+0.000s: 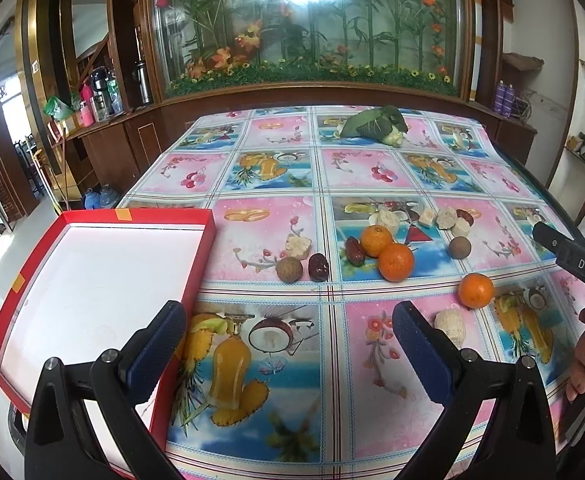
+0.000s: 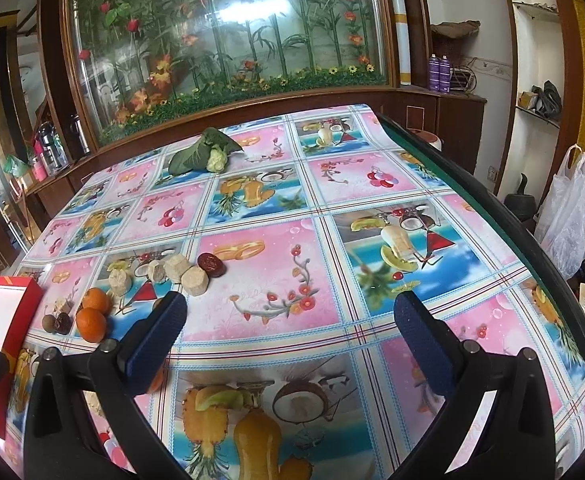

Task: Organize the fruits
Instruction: 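Grasp an orange with the right tool while the left tool grasps another orange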

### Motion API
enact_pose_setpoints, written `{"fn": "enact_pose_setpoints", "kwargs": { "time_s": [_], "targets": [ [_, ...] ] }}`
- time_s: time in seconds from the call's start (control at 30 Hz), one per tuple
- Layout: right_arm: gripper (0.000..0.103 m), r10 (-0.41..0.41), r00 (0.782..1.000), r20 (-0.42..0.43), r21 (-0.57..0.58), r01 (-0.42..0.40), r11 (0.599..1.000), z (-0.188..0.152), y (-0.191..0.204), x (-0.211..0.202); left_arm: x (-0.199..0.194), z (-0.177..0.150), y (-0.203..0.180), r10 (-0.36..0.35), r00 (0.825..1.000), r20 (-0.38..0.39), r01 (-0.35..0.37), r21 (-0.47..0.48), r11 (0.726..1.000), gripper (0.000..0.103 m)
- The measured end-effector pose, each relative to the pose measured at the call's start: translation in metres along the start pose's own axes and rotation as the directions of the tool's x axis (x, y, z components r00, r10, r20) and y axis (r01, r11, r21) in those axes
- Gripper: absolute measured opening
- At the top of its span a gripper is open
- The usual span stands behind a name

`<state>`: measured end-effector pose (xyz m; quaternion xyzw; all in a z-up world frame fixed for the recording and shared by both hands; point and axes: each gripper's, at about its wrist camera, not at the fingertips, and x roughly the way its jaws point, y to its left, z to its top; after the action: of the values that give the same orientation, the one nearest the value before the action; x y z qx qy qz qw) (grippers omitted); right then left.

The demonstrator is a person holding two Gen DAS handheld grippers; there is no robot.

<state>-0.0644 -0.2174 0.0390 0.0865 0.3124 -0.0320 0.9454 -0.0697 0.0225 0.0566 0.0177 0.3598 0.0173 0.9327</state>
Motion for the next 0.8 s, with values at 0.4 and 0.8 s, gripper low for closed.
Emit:
{"fn": "enact_pose_setpoints", "kwargs": {
  "time_s": [0.4, 0.8],
  "targets": [
    [0.103, -0.038, 0.999, 0.015, 0.044, 0.037, 0.998, 0.0, -0.013, -0.005, 0.007, -0.003, 0.014, 0.001, 1.0, -0.018, 0.0, 0.018, 1.0, 0.102],
    [0.103, -0.046, 0.998, 0.036, 0.018, 0.045, 0.999, -0.001, -0.008, -0.009, 0.018, 0.004, 0.01, -0.005, 1.0, -0.011, 0.006, 0.029, 1.0, 0.102]
  ]
}}
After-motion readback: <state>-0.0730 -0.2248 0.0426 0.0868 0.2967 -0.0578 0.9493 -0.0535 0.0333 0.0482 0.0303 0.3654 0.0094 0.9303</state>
